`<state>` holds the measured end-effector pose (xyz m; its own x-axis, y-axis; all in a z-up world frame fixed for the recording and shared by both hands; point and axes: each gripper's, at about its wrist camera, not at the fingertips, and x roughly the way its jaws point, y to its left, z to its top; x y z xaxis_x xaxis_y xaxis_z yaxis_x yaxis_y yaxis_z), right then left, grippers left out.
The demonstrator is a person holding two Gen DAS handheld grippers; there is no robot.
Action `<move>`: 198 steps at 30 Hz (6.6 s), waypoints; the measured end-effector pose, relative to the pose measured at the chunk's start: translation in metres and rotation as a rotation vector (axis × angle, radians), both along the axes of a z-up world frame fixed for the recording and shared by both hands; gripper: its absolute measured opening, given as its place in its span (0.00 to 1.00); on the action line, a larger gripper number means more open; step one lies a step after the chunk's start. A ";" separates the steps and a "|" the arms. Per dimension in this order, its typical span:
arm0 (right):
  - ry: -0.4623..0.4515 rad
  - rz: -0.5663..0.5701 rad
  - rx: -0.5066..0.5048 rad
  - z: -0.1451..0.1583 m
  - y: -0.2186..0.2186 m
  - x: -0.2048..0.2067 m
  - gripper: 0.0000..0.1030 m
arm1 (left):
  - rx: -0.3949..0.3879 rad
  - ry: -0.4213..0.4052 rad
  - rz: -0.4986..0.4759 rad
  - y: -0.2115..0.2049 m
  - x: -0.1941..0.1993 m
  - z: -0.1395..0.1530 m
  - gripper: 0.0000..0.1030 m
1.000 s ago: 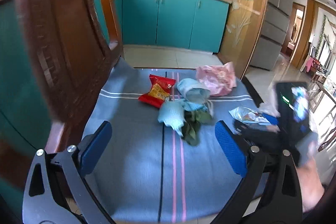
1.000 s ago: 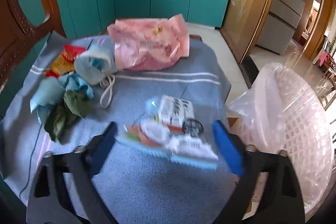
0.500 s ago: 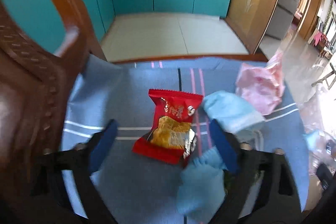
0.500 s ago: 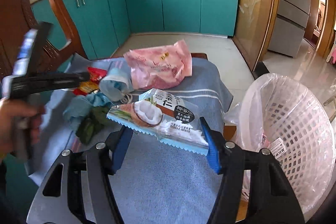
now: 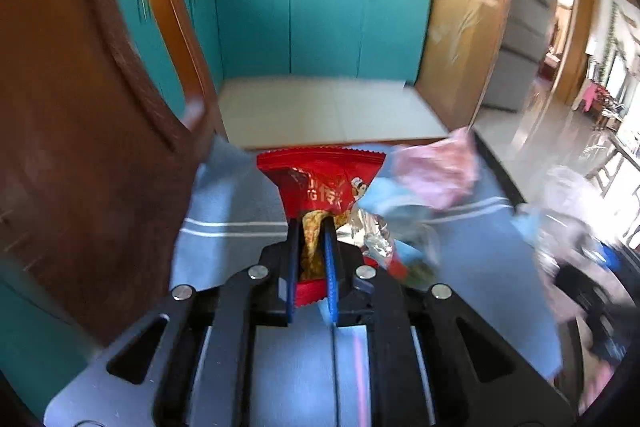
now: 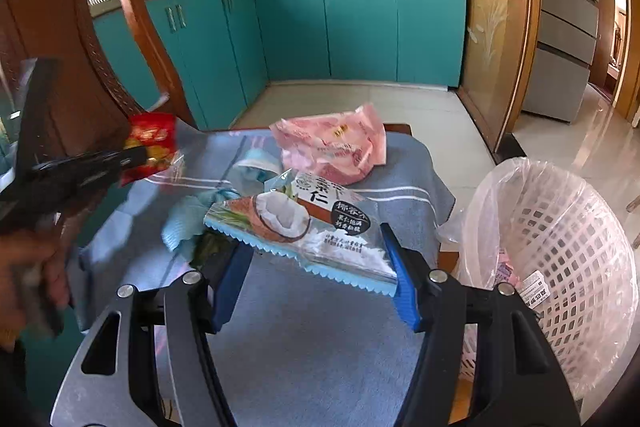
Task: Collect trash
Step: 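Carry the coconut packet over the basket and open the right tool, then swing the red snack bag over the basket and open the left tool, then grasp the light-blue mask with the left tool while the right tool grasps the green leafy wrapper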
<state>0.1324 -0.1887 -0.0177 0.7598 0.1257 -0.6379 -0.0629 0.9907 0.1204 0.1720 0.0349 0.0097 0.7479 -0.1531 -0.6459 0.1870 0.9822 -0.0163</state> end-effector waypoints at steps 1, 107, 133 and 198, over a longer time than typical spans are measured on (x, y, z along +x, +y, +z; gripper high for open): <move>-0.006 0.005 0.009 0.003 0.000 -0.004 0.60 | -0.006 -0.018 -0.003 0.000 -0.017 0.007 0.12; -0.077 -0.081 -0.025 0.006 -0.031 -0.077 0.97 | -0.019 0.011 0.041 -0.012 -0.090 -0.030 0.97; -0.072 -0.069 -0.001 0.000 -0.023 -0.077 0.97 | 0.002 0.006 0.019 -0.023 -0.063 -0.042 0.97; -0.024 0.193 0.060 -0.003 0.021 -0.036 0.10 | -0.160 -0.229 0.074 0.031 -0.095 0.021 0.17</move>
<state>0.0962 -0.1678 -0.0211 0.7331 0.3076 -0.6066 -0.2545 0.9512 0.1748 0.0768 0.0663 0.0305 0.8844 -0.1789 -0.4310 0.1315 0.9817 -0.1376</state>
